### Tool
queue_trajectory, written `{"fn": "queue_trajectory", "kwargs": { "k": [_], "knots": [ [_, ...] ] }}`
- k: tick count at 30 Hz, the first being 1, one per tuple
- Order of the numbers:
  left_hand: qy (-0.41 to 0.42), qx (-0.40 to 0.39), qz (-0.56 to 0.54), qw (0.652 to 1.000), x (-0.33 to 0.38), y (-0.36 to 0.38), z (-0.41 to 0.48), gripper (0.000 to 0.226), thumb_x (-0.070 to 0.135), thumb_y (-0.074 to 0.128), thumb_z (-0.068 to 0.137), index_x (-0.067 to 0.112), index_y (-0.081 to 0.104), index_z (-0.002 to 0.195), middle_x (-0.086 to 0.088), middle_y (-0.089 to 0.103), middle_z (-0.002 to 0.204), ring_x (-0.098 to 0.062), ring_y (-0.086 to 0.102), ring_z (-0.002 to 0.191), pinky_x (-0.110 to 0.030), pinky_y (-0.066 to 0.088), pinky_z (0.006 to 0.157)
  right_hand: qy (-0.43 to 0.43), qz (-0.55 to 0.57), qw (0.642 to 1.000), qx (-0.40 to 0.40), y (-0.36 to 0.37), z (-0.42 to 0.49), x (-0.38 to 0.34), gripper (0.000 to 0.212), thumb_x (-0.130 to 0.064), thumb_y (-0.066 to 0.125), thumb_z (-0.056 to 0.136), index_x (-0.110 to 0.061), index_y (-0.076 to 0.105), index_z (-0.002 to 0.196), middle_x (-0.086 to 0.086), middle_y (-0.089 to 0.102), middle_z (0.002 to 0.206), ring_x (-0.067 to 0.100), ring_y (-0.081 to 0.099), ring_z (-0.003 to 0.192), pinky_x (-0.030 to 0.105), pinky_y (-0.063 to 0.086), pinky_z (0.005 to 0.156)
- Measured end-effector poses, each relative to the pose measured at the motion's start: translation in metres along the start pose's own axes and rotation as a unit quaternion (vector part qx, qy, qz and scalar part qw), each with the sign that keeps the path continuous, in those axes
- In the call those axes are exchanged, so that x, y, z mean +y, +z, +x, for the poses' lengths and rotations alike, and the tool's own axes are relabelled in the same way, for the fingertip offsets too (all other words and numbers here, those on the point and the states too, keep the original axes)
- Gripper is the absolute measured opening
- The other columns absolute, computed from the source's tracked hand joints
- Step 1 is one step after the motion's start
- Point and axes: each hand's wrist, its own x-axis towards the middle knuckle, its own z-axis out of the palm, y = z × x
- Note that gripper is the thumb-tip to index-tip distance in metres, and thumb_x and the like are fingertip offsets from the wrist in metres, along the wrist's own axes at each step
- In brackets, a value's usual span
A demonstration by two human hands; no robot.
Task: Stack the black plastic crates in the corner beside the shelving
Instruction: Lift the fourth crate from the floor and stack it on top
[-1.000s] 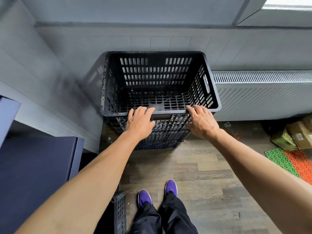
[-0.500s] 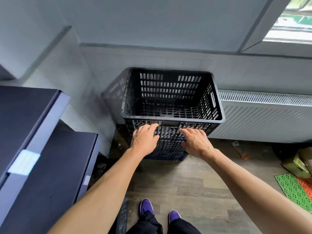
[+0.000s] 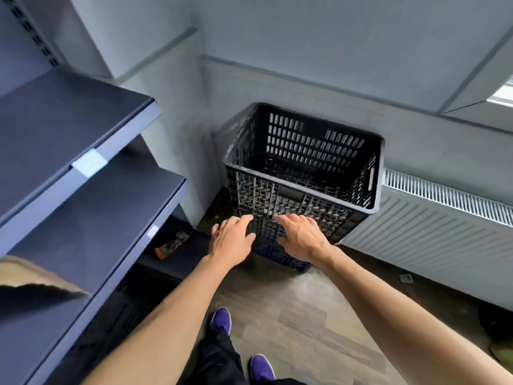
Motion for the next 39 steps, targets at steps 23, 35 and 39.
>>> {"fn": "queue_trajectory", "kwargs": {
  "k": [23,35,39],
  "knots": [
    [-0.345,0.085,-0.140,0.924,-0.140,0.045,-0.248,0.048,0.032,0.057,0.095,0.025,0.044,0.141,-0.005,0.054,0.133,-0.026,0.049,0.125,-0.042,0.044,0.100,-0.293,-0.069,0.939,-0.163,0.100,-0.020,-0.205,0.060,-0.033,0.057,0.089,-0.024,0.039,0.146,0.008,0.051,0.139,0.030,0.046,0.129,0.039,0.041,0.101],
    [-0.412,0.042,-0.162,0.896,-0.209,0.125,-0.356,0.048,0.035,0.053,0.094,0.028,0.042,0.141,-0.001,0.055,0.134,-0.023,0.049,0.124,-0.039,0.043,0.100,-0.323,-0.125,0.903,-0.254,0.221,-0.067,-0.280,0.060,-0.036,0.057,0.093,-0.028,0.035,0.148,0.002,0.043,0.150,0.024,0.038,0.137,0.034,0.033,0.108],
    [-0.402,0.009,-0.174,0.899,-0.224,0.166,-0.358,0.052,0.036,0.052,0.094,0.029,0.038,0.143,0.000,0.051,0.138,-0.024,0.049,0.125,-0.039,0.042,0.100,-0.299,-0.113,0.911,-0.259,0.268,-0.068,-0.278,0.057,-0.034,0.056,0.094,-0.029,0.037,0.148,0.000,0.044,0.150,0.022,0.039,0.137,0.033,0.033,0.109]
  ]
}}
